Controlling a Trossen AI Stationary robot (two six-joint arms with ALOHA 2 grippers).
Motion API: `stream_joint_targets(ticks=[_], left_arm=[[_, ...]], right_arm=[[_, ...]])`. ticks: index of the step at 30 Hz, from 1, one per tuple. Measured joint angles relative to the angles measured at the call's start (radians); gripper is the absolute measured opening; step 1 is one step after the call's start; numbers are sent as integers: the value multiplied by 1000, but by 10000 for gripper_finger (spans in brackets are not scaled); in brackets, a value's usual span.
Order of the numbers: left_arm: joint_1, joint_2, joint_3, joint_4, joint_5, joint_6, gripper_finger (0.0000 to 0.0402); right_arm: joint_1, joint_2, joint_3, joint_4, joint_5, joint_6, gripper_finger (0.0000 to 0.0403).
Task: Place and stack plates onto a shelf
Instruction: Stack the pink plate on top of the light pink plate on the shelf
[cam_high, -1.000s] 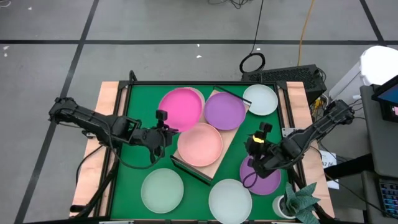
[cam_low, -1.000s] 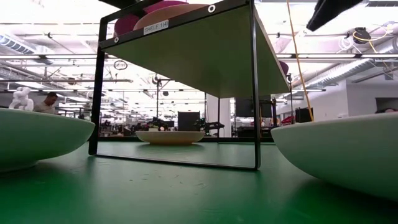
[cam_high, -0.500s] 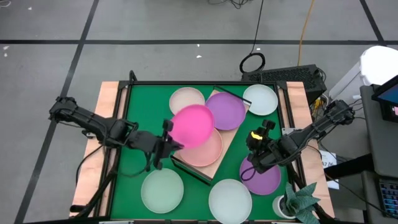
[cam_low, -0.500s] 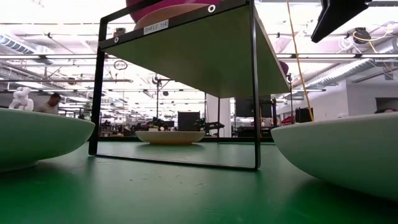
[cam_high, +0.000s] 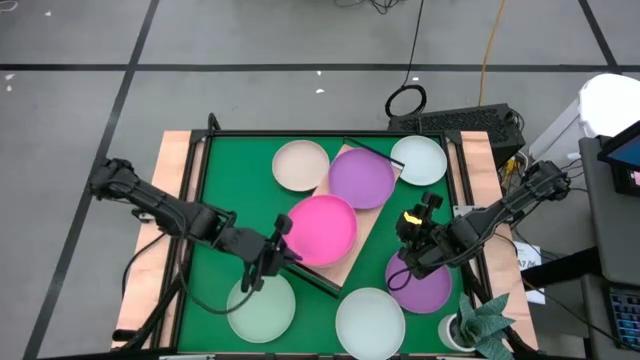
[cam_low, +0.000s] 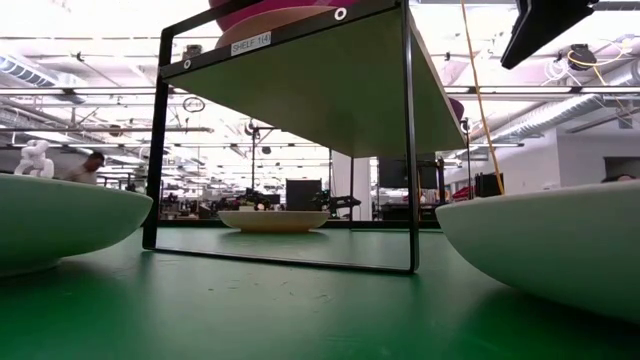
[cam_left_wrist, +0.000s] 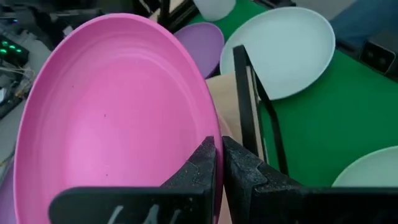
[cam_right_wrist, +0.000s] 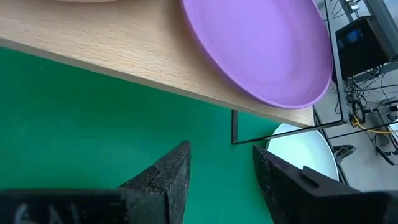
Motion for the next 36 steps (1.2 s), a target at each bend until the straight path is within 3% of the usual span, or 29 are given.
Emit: stream_joint_targets(ticks=[18,24,36], left_arm=[[-31,22,-3,21,-1,-65,22],[-23,26,-4,21,-57,-76,48],[-15,26,-4,21,-61,-106,89]], right_arm=[[0,0,0,-6,-49,0,157],[0,0,0,-6,-49,0,157],[0,0,0,-6,-49,0,157]])
